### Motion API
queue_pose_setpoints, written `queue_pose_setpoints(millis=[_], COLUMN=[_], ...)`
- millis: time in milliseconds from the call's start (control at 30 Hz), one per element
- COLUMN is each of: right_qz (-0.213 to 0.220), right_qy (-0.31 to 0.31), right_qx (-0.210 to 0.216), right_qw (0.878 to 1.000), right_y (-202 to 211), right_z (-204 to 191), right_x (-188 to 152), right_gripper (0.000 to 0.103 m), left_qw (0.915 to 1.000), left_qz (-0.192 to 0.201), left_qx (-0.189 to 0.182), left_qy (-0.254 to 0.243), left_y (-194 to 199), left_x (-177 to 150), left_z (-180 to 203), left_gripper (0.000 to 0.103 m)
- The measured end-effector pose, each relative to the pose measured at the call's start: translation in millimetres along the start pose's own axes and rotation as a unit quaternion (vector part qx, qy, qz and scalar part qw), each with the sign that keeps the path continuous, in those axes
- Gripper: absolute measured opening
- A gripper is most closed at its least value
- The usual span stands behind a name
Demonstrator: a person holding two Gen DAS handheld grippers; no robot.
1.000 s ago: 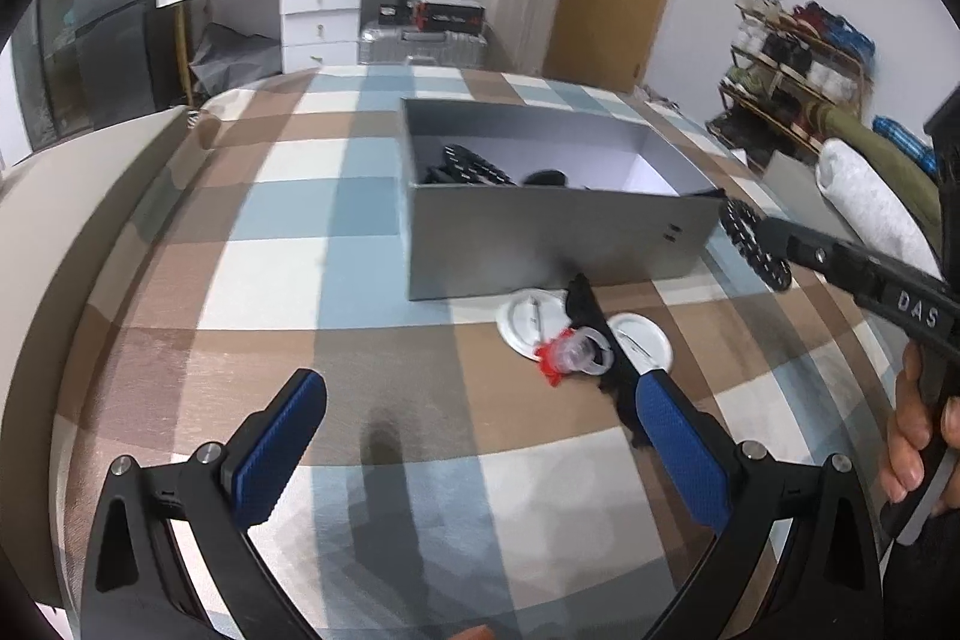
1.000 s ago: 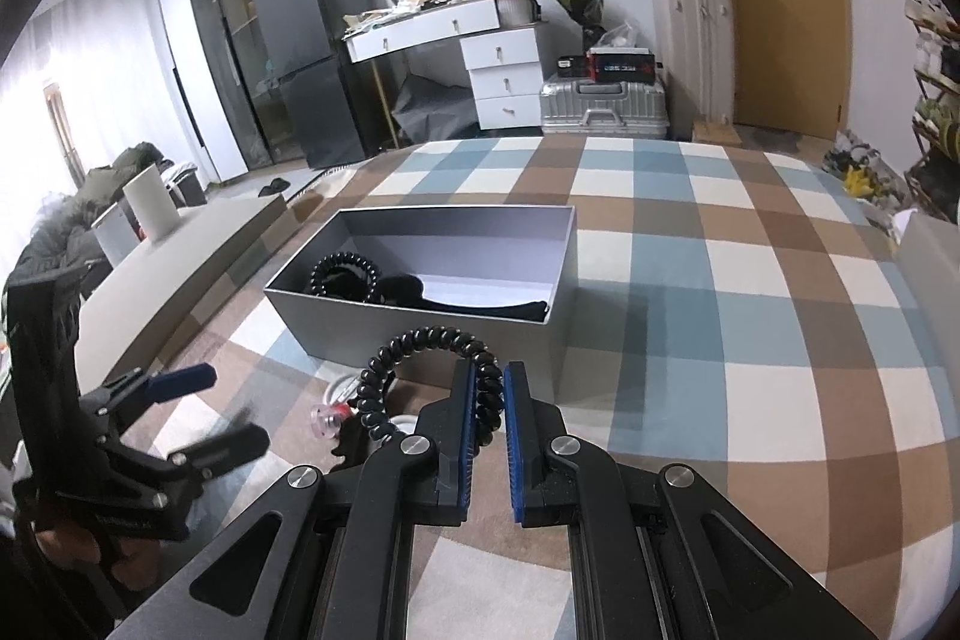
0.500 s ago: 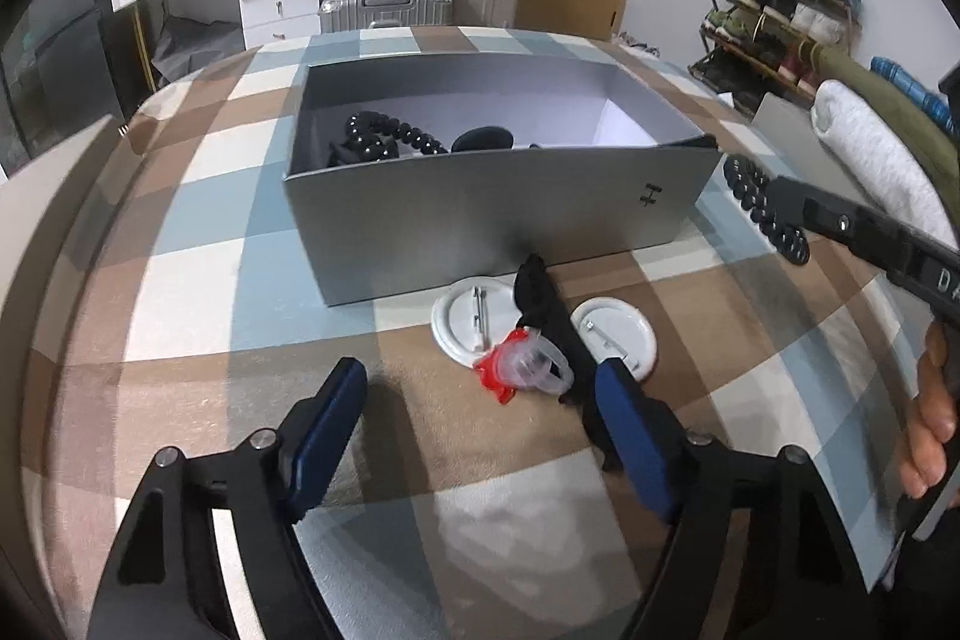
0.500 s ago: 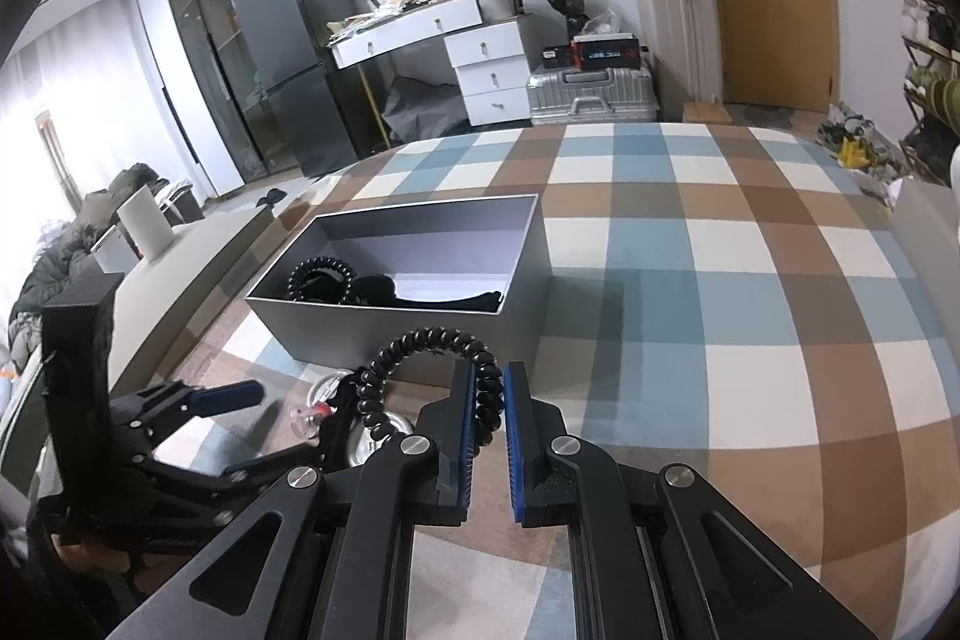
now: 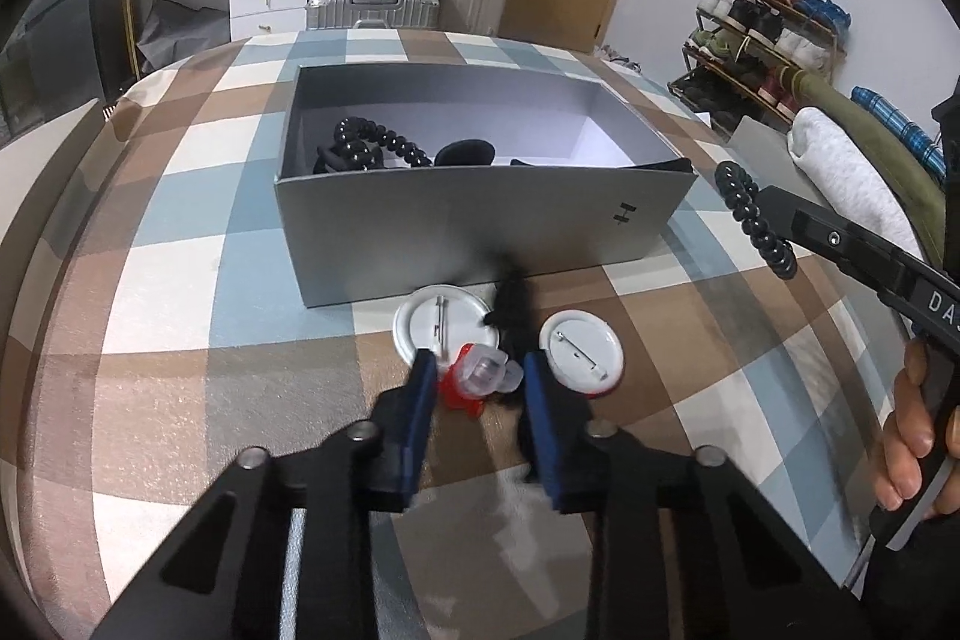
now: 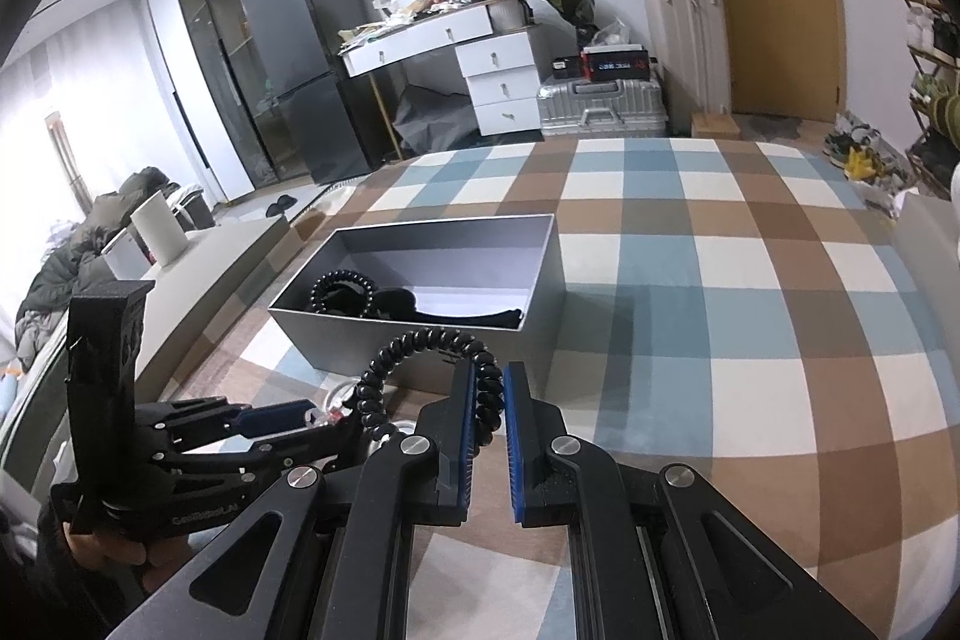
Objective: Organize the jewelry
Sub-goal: 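Grasp the red-and-clear item with the left tool while right holds bracelet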
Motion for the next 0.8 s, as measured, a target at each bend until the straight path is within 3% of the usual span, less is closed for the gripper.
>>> queue_pose_setpoints(millis=[533, 800], right_qz=[-0.002, -0.003], right_qy=[0.005, 0.013], right_qx=[0.002, 0.001], right_qw=[1.000, 1.000], right_y=[-2.7, -4.3], right_z=[-4.2, -9.5], right_x=[1.2, 1.0], right_gripper=[0.009, 0.009], left_qw=[0.9989, 0.9961], left_qz=[0.041, 0.066], left_qx=[0.020, 0.052], left_qy=[-0.009, -0.026], left_y=[18.0, 25.9], left_x=[-1.2, 0.7], left_z=[-5.9, -3.5], left_gripper=[0.014, 0.014])
Point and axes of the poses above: each gripper's, at about its wrist camera, not at the fingertips, and y roughly against the way its jaws point, z to its right, x to its top, the point moved 1 cm from there along -y, roughly the way its jaws point, and after that the axes turned 12 degrees about y, right-handed, at the moved point
